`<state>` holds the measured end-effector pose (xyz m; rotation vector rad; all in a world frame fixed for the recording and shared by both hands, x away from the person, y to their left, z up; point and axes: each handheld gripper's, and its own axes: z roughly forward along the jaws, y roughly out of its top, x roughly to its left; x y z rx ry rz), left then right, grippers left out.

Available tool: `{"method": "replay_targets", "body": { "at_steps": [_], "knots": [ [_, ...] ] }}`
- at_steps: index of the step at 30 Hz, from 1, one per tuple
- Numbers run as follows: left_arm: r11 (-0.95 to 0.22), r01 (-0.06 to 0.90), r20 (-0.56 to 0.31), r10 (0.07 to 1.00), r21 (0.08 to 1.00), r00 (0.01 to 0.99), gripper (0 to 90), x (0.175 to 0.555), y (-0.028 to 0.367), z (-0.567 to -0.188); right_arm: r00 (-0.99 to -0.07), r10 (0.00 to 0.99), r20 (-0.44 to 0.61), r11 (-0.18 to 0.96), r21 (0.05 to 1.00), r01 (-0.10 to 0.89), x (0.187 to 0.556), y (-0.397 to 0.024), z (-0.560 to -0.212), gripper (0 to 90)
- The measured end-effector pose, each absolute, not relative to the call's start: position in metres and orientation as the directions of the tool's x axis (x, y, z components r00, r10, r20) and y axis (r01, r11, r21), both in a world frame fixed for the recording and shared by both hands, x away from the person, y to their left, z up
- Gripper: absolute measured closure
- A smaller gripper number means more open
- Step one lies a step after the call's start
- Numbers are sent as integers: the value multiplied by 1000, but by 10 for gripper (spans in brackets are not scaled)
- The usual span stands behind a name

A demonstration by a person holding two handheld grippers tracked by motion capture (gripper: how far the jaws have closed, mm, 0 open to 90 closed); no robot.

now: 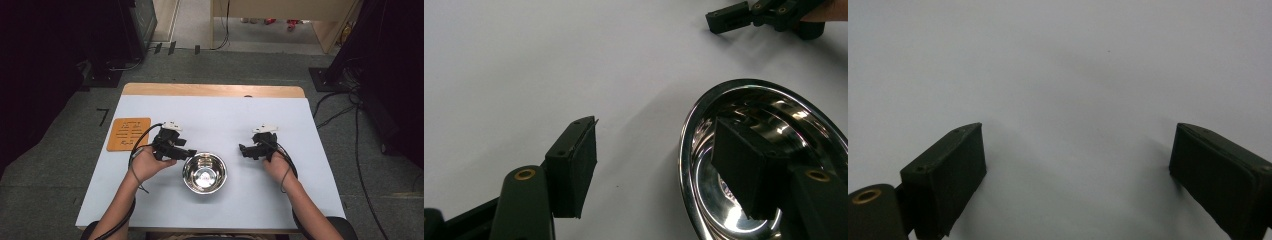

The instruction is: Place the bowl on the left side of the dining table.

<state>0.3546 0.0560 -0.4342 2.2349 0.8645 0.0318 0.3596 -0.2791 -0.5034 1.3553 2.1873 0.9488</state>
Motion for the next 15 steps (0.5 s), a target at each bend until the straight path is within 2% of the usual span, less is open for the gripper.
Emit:
{"method": "replay_targets", "body": {
  "at_steps": [4, 15],
  "knots": [
    [-516, 570, -223, 585, 640, 780, 392, 353, 54, -436, -452, 892, 19, 301, 722, 623, 360, -279, -503, 75],
    [-528, 573, -240, 569, 627, 787, 410, 351, 48, -441, -452, 892, 17, 302, 723, 622, 360, -279, -503, 75]
  ]
}}
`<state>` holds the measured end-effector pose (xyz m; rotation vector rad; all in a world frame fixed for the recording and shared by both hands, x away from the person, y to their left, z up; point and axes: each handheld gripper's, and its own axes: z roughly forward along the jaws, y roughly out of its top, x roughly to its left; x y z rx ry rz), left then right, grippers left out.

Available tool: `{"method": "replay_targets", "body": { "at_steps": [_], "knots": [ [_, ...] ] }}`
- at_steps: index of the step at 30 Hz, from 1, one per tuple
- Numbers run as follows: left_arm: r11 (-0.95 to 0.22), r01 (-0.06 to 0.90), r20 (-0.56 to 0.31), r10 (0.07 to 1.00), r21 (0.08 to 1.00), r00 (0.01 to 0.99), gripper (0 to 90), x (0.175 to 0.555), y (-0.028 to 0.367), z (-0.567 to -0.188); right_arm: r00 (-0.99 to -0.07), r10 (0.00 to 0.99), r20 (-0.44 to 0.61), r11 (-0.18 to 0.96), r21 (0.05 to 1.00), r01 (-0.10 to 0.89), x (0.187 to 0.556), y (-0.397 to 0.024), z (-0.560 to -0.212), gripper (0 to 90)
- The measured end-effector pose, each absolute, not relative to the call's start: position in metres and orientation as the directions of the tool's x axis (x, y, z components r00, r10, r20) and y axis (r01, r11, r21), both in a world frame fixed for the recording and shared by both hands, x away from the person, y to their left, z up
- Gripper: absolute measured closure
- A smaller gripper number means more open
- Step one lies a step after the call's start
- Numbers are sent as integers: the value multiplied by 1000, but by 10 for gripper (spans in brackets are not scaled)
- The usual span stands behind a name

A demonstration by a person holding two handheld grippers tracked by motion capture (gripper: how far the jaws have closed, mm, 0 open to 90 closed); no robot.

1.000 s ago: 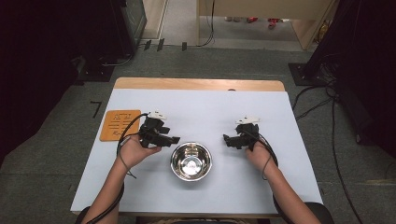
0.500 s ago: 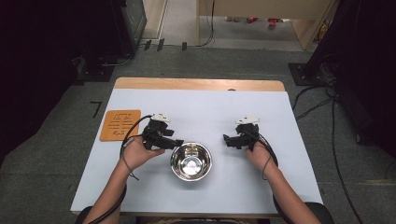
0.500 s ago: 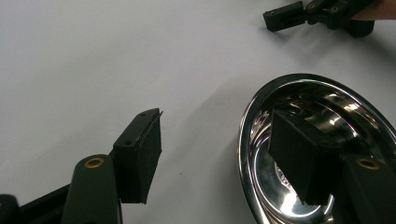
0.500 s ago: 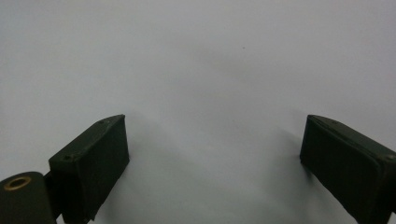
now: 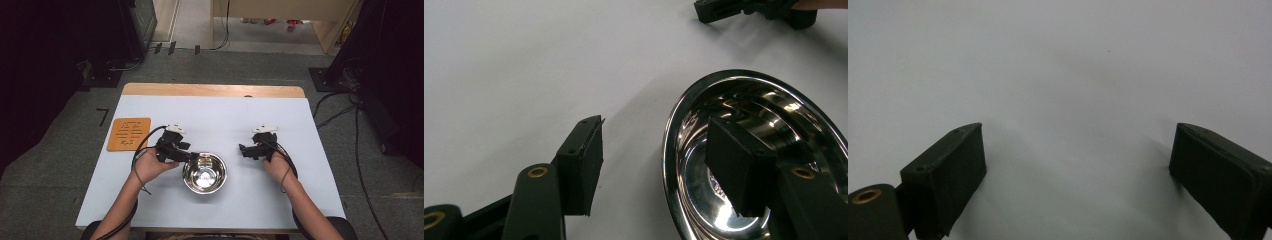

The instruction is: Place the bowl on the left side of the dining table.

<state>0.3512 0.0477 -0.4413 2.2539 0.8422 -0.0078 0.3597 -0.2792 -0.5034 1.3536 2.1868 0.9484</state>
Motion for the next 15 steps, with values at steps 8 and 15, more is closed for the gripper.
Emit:
{"method": "replay_targets", "body": {
  "at_steps": [8, 15],
  "knots": [
    [-534, 572, -240, 565, 623, 789, 422, 350, 45, -449, -452, 892, 19, 300, 723, 623, 360, -279, -503, 75],
    [-547, 555, -225, 555, 626, 801, 457, 350, 44, -452, -452, 892, 19, 300, 723, 623, 360, -279, -503, 75]
  ]
}}
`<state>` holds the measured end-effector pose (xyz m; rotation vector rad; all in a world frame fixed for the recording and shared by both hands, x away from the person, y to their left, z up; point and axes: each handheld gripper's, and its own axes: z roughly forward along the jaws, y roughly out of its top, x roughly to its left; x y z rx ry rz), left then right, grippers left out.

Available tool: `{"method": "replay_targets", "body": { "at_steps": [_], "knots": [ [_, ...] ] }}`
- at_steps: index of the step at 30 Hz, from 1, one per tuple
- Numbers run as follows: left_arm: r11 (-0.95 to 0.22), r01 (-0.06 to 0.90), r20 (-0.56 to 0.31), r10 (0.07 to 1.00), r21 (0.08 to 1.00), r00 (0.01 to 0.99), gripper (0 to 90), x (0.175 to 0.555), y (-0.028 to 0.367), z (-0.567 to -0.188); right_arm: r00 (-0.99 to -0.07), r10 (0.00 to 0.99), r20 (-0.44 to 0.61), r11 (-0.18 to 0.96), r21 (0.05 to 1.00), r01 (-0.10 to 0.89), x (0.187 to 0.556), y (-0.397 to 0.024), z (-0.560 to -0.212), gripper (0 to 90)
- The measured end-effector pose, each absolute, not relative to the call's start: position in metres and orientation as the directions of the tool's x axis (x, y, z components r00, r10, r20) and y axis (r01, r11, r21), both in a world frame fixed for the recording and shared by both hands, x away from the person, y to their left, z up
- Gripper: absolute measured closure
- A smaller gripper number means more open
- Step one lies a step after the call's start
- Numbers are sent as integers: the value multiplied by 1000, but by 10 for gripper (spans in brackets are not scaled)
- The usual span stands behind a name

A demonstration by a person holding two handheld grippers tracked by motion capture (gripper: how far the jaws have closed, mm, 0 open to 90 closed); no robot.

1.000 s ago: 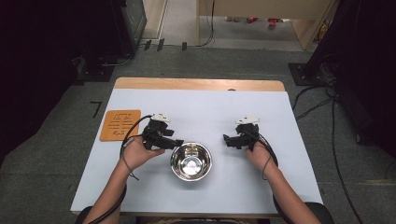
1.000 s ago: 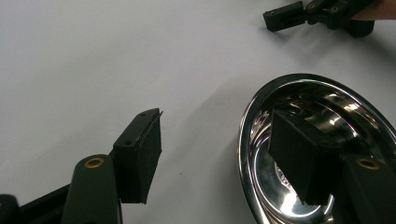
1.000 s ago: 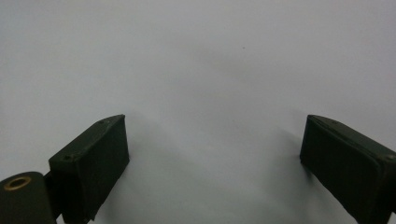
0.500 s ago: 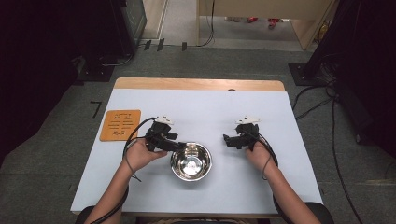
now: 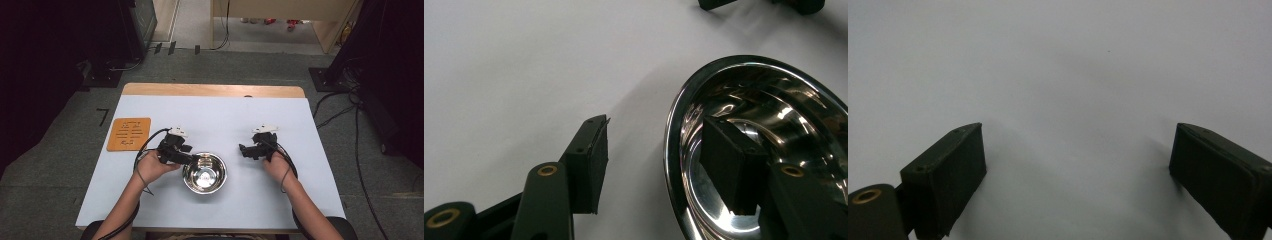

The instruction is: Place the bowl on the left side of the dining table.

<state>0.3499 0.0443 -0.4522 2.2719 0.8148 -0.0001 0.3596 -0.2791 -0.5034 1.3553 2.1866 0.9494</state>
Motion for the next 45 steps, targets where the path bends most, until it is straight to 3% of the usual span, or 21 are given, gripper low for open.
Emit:
{"method": "replay_targets", "body": {
  "at_steps": [16, 45],
  "knots": [
    [-572, 590, -255, 560, 570, 789, 623, 352, 37, -458, -452, 892, 19, 300, 722, 623, 360, -279, -503, 75],
    [-599, 617, -339, 520, 510, 784, 771, 356, 29, -472, -451, 892, 20, 299, 722, 624, 360, -279, -503, 75]
  ]
}}
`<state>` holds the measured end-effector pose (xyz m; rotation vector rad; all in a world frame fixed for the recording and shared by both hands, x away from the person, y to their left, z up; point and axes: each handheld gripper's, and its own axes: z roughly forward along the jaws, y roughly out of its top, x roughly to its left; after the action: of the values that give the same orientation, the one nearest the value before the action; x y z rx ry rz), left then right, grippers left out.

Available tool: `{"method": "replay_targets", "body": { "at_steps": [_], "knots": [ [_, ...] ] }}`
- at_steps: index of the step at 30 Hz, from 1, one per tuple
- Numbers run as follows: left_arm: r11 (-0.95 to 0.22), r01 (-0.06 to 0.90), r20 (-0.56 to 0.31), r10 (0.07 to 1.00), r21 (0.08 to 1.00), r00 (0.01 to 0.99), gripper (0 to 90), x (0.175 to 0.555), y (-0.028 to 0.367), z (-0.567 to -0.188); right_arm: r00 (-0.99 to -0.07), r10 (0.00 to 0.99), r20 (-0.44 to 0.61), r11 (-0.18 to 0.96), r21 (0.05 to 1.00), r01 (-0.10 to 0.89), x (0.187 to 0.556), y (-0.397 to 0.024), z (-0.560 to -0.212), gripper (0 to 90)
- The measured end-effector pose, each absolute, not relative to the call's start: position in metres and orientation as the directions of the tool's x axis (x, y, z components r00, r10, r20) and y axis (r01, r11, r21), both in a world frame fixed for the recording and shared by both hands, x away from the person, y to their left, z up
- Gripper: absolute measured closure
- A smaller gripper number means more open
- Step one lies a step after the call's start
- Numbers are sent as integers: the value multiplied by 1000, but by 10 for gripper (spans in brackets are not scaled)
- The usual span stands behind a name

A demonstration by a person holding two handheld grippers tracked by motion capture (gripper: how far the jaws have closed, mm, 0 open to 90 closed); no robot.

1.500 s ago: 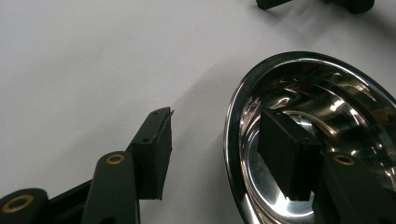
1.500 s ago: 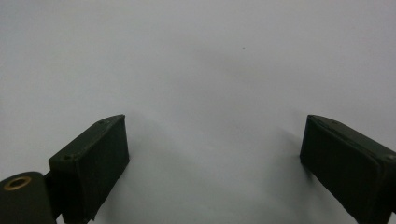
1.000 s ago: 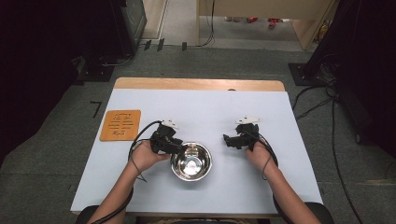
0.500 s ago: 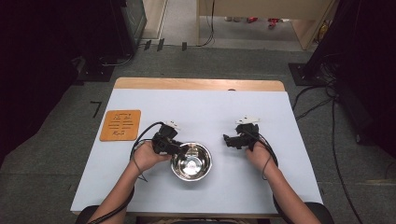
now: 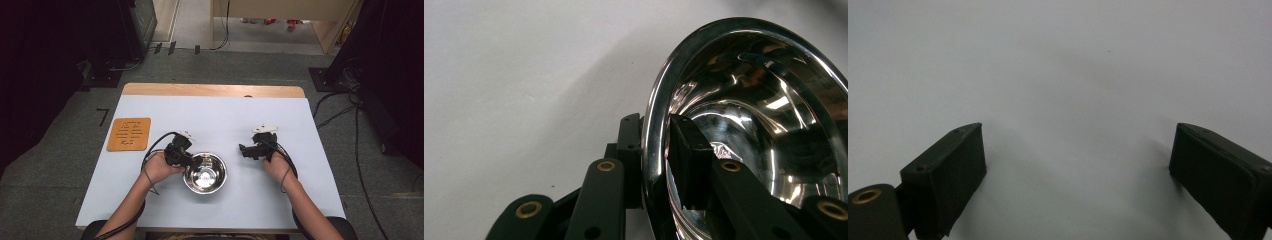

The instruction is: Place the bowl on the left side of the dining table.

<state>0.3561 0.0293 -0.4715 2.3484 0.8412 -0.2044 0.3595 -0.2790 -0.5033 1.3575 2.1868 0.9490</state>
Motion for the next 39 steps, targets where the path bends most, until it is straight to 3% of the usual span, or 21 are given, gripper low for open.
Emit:
{"method": "replay_targets", "body": {
  "at_steps": [12, 39],
  "knots": [
    [-547, 661, -435, 497, 515, 751, 849, 359, 33, -466, -452, 892, 19, 301, 722, 623, 360, -279, -503, 75],
    [-496, 704, -471, 523, 509, 710, 849, 363, 41, -460, -452, 892, 19, 301, 722, 623, 360, -279, -503, 75]
  ]
}}
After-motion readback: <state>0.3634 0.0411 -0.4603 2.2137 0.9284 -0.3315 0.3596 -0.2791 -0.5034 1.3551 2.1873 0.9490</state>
